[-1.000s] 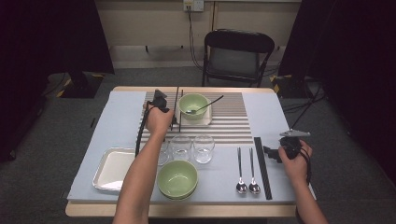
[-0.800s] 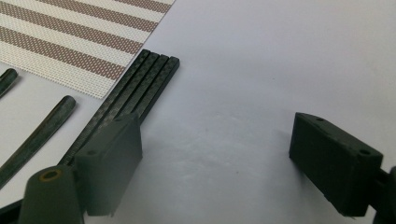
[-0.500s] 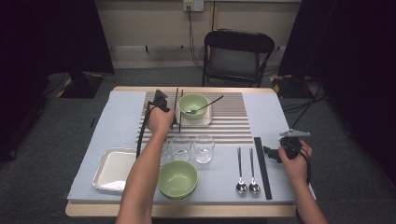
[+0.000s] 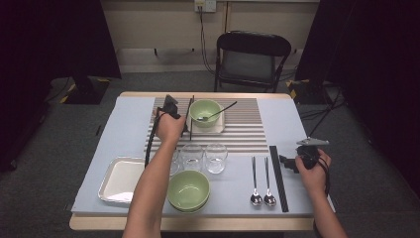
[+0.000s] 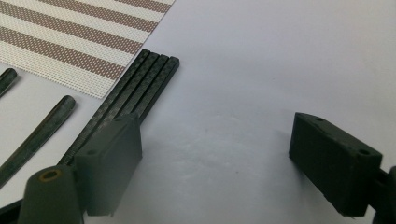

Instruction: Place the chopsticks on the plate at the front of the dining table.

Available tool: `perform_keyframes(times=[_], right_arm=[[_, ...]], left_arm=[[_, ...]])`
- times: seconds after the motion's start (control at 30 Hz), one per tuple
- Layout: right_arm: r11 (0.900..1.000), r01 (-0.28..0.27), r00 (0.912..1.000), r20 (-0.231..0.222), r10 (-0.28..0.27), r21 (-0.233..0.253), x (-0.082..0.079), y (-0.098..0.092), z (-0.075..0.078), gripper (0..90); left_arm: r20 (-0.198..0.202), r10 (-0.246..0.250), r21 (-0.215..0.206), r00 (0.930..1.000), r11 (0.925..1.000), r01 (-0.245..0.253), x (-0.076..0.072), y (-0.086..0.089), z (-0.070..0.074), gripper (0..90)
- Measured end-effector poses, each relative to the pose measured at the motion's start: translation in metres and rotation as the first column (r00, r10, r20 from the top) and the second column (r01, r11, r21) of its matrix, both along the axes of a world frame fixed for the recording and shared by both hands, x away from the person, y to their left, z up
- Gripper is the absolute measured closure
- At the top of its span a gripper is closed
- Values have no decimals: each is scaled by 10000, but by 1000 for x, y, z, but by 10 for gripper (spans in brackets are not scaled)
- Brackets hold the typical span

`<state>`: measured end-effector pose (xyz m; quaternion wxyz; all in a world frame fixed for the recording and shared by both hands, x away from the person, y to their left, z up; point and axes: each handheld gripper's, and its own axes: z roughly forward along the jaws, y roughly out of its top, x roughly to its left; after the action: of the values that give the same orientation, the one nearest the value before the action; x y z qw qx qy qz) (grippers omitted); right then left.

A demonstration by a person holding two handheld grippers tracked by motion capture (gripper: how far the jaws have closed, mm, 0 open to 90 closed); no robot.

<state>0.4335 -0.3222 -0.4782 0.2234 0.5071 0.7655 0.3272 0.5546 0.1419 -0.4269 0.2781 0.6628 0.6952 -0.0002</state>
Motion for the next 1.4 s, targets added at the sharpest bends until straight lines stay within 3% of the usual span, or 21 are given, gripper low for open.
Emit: perform_keyframes(times=[0.23,0.43,0.77,1.4], right_arm=[[10000,-9,10000,4,9,-6,0,0,0,164],[10000,-4,10000,-2,4,-4,0,0,0,164],[10000,-8,10000,4,8,-9,0,0,0,164],[10000,10,10000,12,-10,-19,0,0,0,165]], left_arm=[[-15,104,-56,9999,9999,-104,2,0,1,854],[68,-191,113,9998,9998,190,4,-3,4,833],[-414,-380,479,9984,9981,399,5,-7,0,834],[-443,-303,227,9986,9993,313,9,-6,-1,867]])
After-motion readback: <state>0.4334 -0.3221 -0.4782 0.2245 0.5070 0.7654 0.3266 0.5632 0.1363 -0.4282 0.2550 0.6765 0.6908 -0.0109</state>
